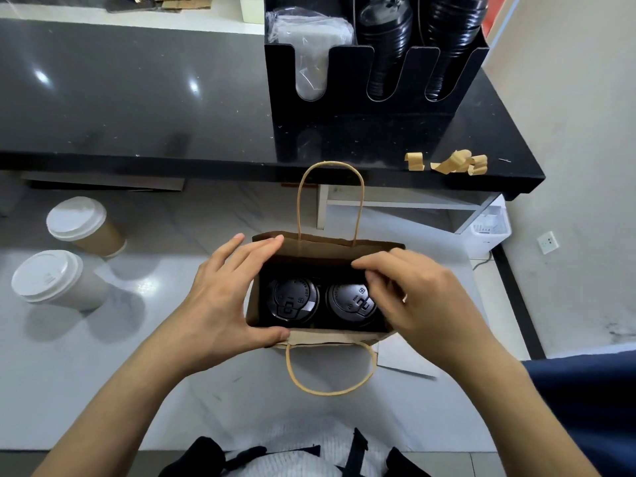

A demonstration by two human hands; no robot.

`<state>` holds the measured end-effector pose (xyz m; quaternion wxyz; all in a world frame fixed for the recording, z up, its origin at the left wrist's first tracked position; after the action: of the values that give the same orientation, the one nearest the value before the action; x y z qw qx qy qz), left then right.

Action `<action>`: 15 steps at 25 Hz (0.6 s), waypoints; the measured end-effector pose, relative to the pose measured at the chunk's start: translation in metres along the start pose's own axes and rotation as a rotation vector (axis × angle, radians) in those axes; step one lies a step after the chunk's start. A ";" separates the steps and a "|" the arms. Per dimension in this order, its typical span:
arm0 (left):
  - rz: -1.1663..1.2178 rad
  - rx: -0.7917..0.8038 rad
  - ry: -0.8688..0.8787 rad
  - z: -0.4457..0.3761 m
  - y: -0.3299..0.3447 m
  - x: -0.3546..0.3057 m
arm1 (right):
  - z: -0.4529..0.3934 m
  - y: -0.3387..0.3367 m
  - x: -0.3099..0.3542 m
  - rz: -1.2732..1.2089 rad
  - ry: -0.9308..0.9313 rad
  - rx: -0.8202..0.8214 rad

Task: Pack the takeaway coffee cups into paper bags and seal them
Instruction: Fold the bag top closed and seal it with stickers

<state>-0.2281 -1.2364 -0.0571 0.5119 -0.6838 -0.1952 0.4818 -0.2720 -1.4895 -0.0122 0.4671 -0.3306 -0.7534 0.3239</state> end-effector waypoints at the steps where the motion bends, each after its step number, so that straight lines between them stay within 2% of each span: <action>1: 0.002 -0.006 0.004 0.000 0.000 0.000 | 0.009 -0.012 -0.007 -0.054 0.044 -0.088; 3: 0.007 -0.023 0.010 0.001 0.000 0.001 | 0.026 -0.026 -0.027 -0.135 0.194 -0.208; 5: 0.024 -0.031 0.012 0.001 0.000 0.002 | 0.048 -0.019 -0.055 -0.148 0.361 -0.236; 9: 0.033 -0.028 0.005 -0.001 -0.002 0.002 | 0.109 0.034 -0.122 -0.055 0.646 -0.027; 12: 0.027 -0.022 0.013 -0.001 -0.002 0.002 | 0.149 0.071 -0.141 0.012 0.655 0.165; 15: 0.025 -0.024 0.015 -0.001 -0.002 0.002 | 0.162 0.093 -0.142 0.177 0.517 0.216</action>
<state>-0.2261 -1.2346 -0.0561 0.4991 -0.6959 -0.1888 0.4806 -0.3531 -1.5796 -0.2131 0.6459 -0.4151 -0.5388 0.3467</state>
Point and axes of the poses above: each hand's wrist, its own z-axis away from the middle knuckle, its own y-axis out of the palm, x = y × z, the point moved 4 cm from there along -z, towards the middle knuckle, and after that the axes turned 2 degrees about -z, right-handed, at the moved point
